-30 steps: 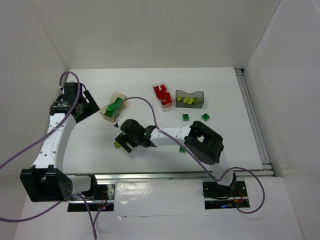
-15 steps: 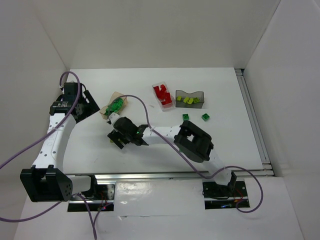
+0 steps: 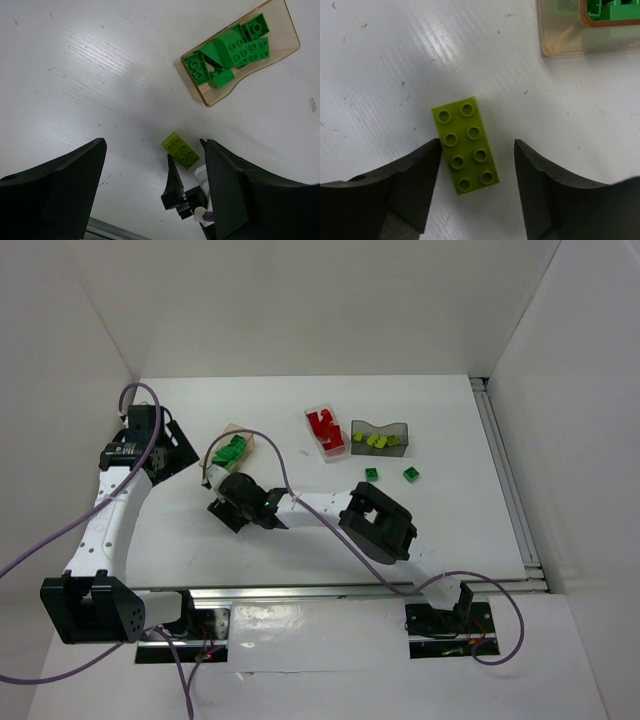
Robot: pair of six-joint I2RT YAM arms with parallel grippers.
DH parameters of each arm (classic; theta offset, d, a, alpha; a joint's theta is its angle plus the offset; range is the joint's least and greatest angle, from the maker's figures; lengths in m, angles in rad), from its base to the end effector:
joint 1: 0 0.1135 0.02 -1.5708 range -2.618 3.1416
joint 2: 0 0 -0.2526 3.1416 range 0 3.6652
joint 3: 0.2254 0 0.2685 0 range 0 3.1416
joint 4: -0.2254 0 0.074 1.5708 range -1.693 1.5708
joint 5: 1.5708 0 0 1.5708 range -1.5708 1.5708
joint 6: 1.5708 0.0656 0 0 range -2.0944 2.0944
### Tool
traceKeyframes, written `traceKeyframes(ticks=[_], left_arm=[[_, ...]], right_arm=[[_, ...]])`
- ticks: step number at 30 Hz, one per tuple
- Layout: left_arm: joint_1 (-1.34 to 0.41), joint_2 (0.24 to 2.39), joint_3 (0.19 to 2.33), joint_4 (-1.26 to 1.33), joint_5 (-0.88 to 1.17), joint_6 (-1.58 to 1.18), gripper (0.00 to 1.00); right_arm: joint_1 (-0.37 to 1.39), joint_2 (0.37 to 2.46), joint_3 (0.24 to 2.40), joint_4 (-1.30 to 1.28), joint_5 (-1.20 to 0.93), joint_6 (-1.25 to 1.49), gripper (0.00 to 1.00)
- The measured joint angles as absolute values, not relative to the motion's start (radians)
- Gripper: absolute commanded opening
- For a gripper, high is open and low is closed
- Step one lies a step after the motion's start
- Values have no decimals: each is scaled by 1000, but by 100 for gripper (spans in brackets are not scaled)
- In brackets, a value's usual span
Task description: Sort the legos into containers by color
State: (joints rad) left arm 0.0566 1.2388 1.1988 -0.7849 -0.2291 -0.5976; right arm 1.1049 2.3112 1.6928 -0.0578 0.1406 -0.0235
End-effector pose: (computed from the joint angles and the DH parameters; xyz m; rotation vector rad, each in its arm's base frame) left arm 0.2938 0.0316 0.3005 -0.8608 2.2059 0.0149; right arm 0.2539 0.4844 0.1102 -1.1504 1.9614 0.4240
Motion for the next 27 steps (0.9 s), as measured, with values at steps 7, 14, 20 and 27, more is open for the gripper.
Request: traceKeyframes(ticks=[7,14,20,27], left_arm=[[57,1239,1199,-785,-232,-598,89],[57,1239,1199,-785,-235,-598,89],[57,1239,1198,-783,-230,-597,89],[57,1239,1198,-780,-224,-597,89]], right_arm=[[1120,2324,1707,-54,155,-42,39],[1090,2099,1413,-47,224,38,39],[849,1744,1155,-59,242,164,40],[527,1628,1136,-77,304,301,40]])
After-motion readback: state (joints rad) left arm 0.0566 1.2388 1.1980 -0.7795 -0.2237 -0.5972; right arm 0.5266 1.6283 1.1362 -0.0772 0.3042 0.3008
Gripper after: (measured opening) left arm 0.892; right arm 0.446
